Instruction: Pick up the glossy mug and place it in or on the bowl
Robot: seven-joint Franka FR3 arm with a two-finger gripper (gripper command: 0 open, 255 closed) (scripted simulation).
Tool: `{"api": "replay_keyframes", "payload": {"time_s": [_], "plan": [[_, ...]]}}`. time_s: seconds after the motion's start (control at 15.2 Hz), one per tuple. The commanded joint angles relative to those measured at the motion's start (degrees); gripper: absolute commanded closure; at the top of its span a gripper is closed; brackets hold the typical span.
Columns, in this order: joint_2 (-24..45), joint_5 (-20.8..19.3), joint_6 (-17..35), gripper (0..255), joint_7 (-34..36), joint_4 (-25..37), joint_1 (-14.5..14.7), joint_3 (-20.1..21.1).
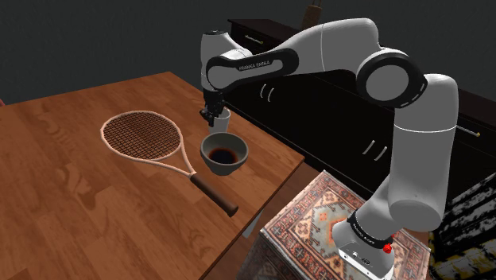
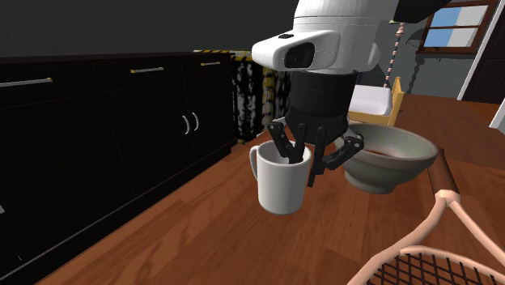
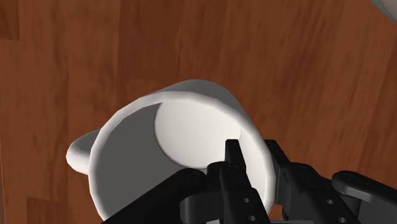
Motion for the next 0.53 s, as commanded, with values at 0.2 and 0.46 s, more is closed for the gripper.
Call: {"api": "replay_keyframes", "payload": {"time_s": [0.2,0.46], "plan": [[0.00,0.00,0.00,255,0.00,0.00,0.00,0.00],[-0.29,0.07,-0.61,255,-0.06,0.33,-0.01,0.04]]}}
